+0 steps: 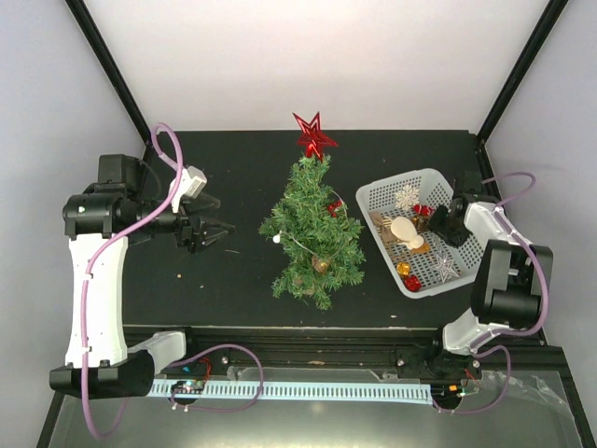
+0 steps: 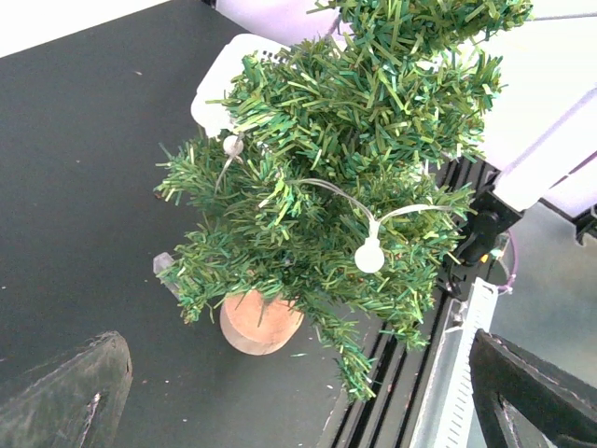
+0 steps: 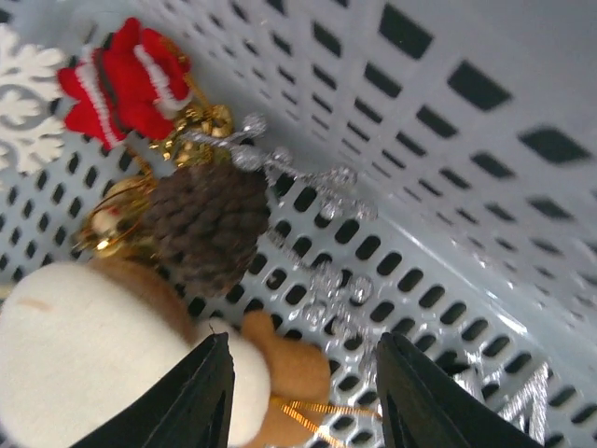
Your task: Decorate the small christmas tree
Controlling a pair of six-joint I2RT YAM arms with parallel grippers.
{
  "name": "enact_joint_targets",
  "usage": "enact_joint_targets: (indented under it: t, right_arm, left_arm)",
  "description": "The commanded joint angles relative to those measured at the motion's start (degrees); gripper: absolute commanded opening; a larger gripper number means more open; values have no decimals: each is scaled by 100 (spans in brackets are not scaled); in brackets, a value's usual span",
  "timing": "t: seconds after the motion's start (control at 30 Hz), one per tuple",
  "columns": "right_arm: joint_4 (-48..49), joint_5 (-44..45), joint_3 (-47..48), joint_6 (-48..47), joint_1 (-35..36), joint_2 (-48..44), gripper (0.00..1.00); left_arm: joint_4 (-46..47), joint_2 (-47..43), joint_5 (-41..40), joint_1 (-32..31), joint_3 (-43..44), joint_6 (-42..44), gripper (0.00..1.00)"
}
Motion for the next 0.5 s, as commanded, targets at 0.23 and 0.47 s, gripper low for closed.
enact_joint_targets:
  t: [0.23,0.47]
  right_arm:
    - [585,-312,-77,-217,-157,696,44]
    - [486,-363,-111,-221,-157,927,38]
  left_arm:
    - [-236,169,473,-15,13,404,99]
    - [-221,207,581,-15,-1,410,99]
